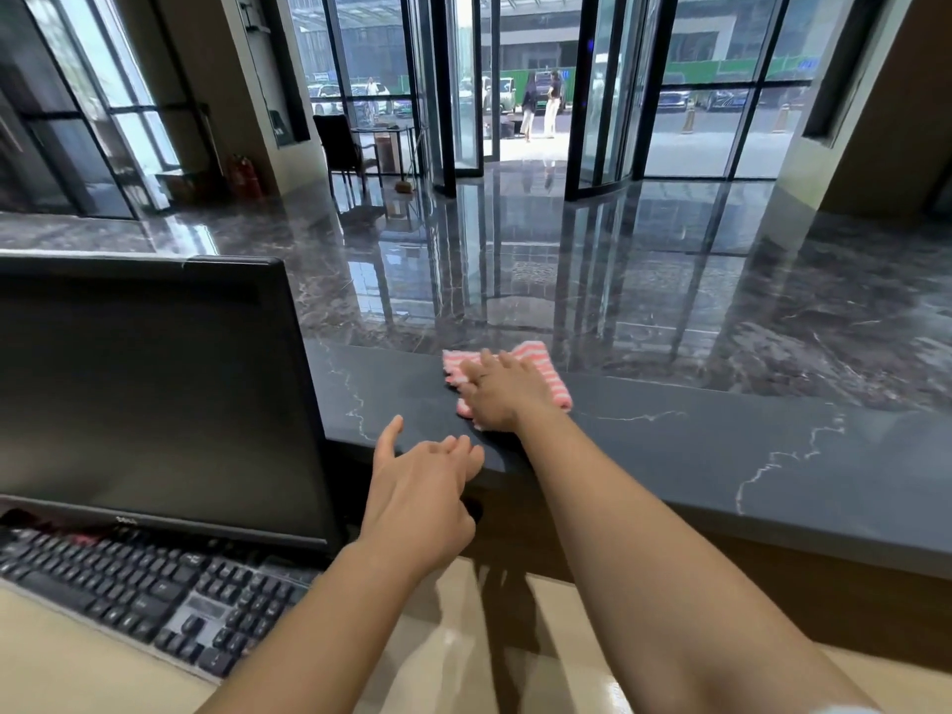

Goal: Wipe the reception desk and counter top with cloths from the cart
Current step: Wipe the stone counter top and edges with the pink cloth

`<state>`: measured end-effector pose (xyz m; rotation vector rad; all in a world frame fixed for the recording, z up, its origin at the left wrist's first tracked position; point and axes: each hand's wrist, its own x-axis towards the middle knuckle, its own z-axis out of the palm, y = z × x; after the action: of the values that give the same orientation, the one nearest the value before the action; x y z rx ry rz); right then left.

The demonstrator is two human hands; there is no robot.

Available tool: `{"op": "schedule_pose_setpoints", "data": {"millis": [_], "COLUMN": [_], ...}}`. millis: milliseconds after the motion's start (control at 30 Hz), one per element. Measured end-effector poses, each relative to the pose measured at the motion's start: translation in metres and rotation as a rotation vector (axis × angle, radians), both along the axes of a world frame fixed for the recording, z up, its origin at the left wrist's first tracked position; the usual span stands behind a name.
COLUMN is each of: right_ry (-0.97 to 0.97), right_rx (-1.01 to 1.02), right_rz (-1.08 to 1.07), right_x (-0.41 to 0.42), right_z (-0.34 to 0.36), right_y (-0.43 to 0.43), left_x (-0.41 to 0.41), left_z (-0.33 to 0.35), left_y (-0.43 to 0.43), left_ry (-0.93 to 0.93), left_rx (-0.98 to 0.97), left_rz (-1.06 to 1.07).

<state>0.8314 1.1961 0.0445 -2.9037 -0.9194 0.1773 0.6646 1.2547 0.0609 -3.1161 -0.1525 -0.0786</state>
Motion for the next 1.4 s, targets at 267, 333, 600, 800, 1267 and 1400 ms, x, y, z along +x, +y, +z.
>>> {"op": "schedule_pose_setpoints", "data": {"millis": [267, 333, 600, 800, 1267, 1400], "right_ry": [0.04, 0.028, -0.005, -0.066, -0.119, 0.009], "right_rx": [-0.035, -0.035, -0.012, 0.009, 0.17, 0.307], "right_rz": [0.142, 0.125, -0.181, -0.458, -0.712, -0.591], "right_x": [-0.002, -0.002, 0.003, -0.009, -0.094, -0.116], "right_z": [0.003, 0.001, -0.002, -0.009, -0.008, -0.005], "right_y": [0.029, 0.013, -0.138, -0.255, -0.141, -0.062], "left_x": [0.001, 0.002, -0.001, -0.016, -0.052, -0.052], "left_z": [0.002, 0.003, 0.004, 0.001, -0.036, -0.035], "left_y": [-0.002, -0.006, -0.021, -0.025, 0.006, 0.019], "left_ry": [0.035, 0.037, 0.055, 0.005, -0.225, -0.27], "left_rx": [0.053, 0.055, 0.018, -0.023, -0.773, -0.962], "left_rz": [0.017, 0.048, 0.131, 0.103, 0.389, 0.421]}}
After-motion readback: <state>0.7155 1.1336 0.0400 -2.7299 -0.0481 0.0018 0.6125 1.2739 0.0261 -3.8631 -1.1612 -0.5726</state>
